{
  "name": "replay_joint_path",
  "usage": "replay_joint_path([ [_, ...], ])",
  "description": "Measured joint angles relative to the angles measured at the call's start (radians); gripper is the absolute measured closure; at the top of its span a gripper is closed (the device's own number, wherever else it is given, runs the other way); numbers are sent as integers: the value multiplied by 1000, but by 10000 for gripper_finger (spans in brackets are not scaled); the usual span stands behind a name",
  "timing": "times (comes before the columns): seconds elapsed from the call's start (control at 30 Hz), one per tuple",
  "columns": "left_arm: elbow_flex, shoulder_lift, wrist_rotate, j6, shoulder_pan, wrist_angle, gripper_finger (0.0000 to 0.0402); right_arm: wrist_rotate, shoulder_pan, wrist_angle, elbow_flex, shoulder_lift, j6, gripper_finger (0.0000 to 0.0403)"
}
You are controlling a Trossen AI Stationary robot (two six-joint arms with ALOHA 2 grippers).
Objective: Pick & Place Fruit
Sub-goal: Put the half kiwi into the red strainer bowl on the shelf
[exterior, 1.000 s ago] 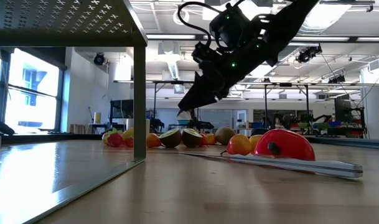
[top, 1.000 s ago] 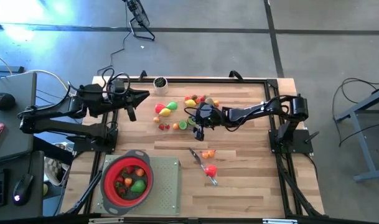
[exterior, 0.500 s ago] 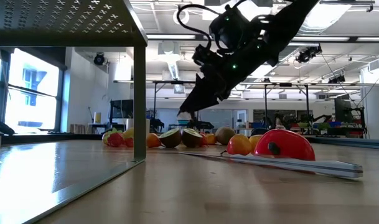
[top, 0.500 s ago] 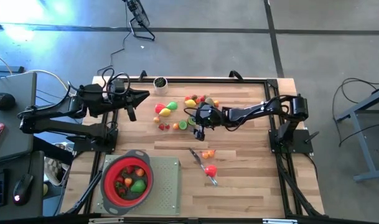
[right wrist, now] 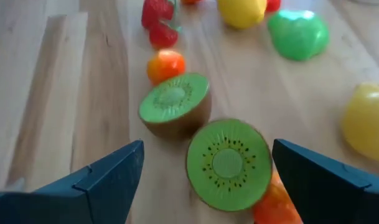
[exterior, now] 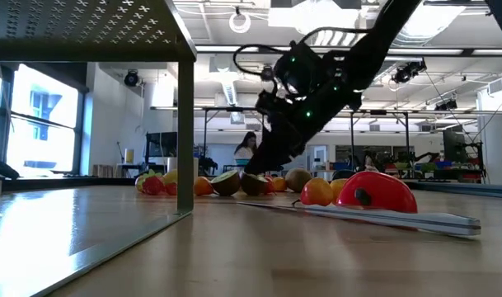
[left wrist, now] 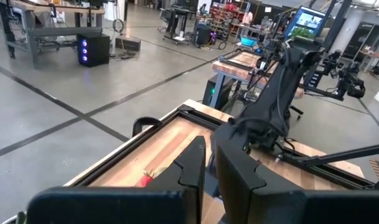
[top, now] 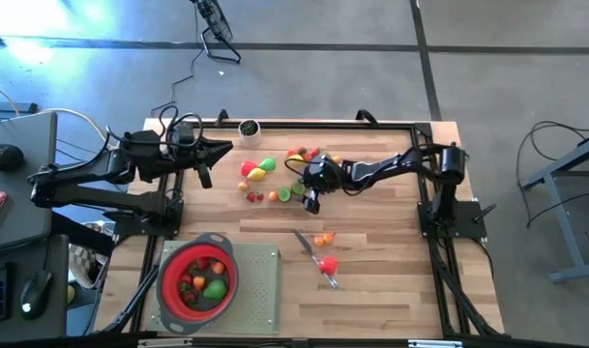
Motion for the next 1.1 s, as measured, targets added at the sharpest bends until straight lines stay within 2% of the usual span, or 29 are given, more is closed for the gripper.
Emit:
replay_joint_path([
  [0.2, 0, 0, 3, -20, 0, -2, 369, 28, 8, 32, 0, 58, -23, 57],
  [0.57, 0, 0, 3, -20, 0, -3, 369, 42, 7, 65, 0, 60, -21, 65],
  [0.93, 0, 0, 2, -20, 0, -8, 369, 35, 8, 59, 0, 56, -17, 149],
  [1.1, 0, 0, 2, -19, 0, -8, 369, -11, 8, 40, -1, 25, -13, 183],
])
